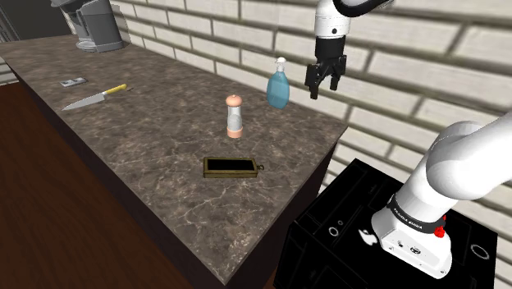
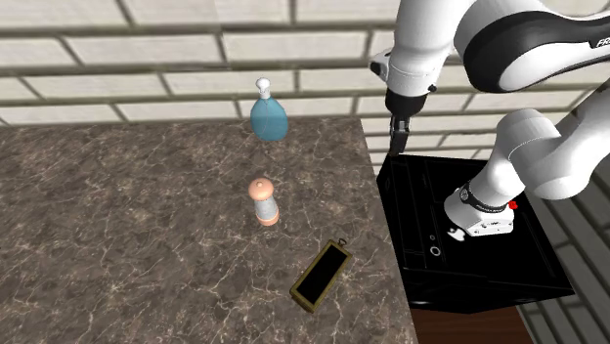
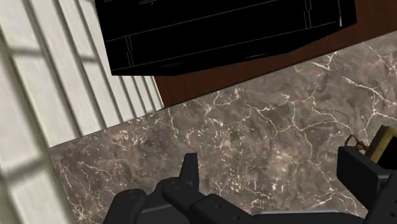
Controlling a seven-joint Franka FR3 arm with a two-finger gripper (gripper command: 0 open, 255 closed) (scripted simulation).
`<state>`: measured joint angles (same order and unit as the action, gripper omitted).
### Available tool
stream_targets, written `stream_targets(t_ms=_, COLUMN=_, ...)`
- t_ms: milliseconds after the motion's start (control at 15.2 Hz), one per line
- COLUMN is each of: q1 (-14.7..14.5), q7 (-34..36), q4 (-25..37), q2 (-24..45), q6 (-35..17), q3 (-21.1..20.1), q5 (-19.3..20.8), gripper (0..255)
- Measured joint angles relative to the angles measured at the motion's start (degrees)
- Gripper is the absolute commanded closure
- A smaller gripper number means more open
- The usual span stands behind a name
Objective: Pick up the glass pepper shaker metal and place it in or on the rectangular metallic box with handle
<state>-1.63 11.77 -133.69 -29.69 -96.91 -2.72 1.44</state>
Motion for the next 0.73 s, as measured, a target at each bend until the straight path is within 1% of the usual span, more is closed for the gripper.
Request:
stream_targets(t_ms=198, q1=-0.2, q7=1.0, q4=4.8, q2=7.0, q6=-2.4, q3=-0.6, q5=-0.5, gripper=0)
stream_targets(t_ms=330, q1=-0.3, q7=1.7, q4=6.9, q2=10.9, q6=-4.3, q3=-1.0, q5=-0.7, gripper=0)
stream_targets(t_ms=528, q1=-0.5, q7=2.7, q4=12.4, q2=18.0, q6=-6.2, q3=-1.5, q5=-0.9, gripper=0)
stream_targets(t_ms=726, q1=-0.6, q7=3.5, q4=19.1, q2=25.0, q6=-6.7, q3=-1.8, q5=-0.9, gripper=0)
